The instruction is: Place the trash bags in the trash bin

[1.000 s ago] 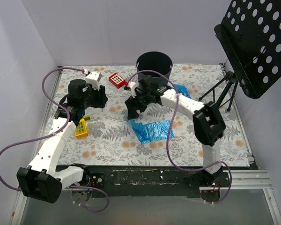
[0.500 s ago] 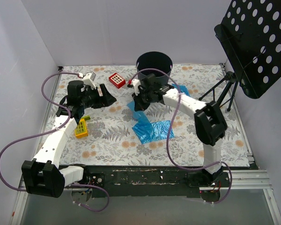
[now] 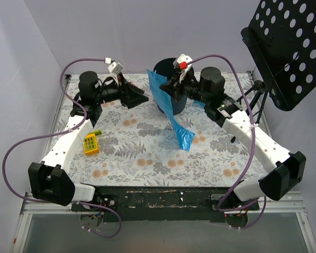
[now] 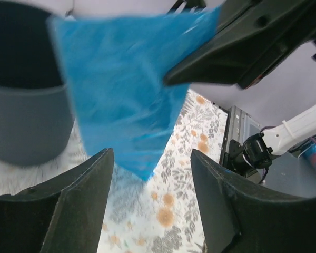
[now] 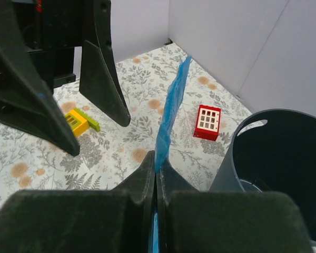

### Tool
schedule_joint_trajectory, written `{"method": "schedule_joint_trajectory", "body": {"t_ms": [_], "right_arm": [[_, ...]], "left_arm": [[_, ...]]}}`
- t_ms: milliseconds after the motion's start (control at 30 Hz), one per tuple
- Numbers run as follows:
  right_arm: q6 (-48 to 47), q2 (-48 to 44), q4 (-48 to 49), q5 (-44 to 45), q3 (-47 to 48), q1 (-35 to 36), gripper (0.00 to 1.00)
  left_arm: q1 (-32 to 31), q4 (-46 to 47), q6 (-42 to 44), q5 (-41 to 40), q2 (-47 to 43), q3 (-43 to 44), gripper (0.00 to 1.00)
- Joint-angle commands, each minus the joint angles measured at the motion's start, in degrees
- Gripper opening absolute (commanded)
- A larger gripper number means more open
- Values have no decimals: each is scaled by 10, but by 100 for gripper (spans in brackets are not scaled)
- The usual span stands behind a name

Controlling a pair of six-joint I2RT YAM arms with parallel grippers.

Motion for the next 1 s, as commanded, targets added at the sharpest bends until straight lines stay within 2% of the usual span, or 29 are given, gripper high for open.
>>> {"method": "schedule_joint_trajectory", "body": {"t_ms": [0,100,367,500,633,833,967], "right_arm": [[0,-5,54,40,-12,-2,1],[-6,-16,62,34,-25,-2,1],[-27,-42,63,18,-60,3,1],[-34,-45,63,10,-66,4,1],[-36,-49,63,10,-70,6,1],[-40,-49,56,15,-74,12,1],[-42,-48,56,16,-74,13,1]], "left_arm": [[-53,2,89,-6,13,83,62],[-70,3,92,-56,23,94,65],[-72,23,11,-150,54,108,69],[-72,39,-14,-137,65,106,73],[-75,66,-13,-90,77,101,73],[-81,104,-19,-51,102,114,69],[-89,106,-16,-36,111,120,59]]}}
